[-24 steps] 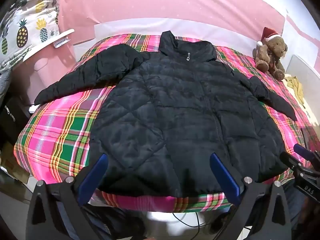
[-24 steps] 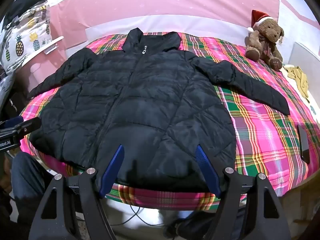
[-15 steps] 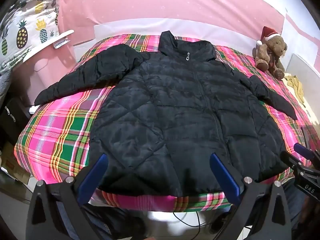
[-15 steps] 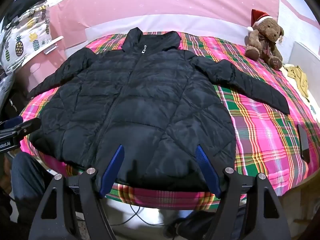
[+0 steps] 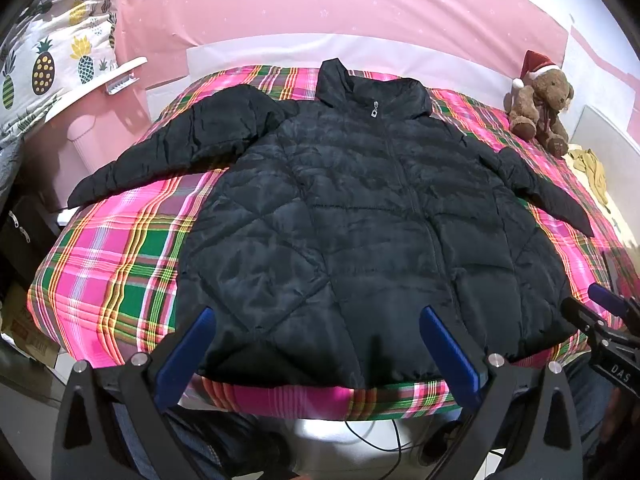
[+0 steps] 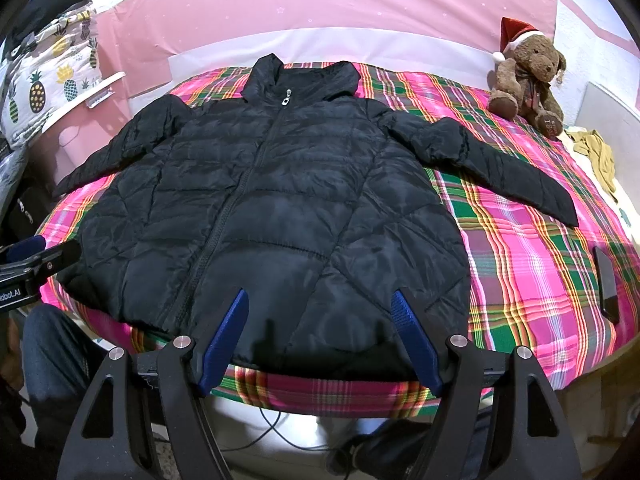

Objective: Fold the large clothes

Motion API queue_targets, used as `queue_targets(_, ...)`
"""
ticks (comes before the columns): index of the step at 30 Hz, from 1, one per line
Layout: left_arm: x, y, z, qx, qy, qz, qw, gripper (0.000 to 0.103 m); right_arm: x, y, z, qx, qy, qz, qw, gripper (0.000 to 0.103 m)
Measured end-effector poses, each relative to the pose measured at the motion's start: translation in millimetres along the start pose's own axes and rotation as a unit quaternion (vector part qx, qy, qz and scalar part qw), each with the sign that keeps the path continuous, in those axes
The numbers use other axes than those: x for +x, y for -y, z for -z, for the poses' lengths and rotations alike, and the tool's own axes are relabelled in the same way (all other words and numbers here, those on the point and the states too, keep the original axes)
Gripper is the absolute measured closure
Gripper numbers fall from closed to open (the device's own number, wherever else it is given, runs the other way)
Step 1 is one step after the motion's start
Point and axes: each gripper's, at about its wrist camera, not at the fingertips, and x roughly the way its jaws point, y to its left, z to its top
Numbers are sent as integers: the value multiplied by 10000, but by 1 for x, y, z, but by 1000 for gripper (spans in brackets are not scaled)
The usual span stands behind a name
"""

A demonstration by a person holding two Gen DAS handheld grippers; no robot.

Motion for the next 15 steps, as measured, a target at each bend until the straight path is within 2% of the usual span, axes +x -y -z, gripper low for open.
queue_targets(15,1,1,5,1,-18,4,10000,0,0,-1,0,-3,-15,6,10000,29)
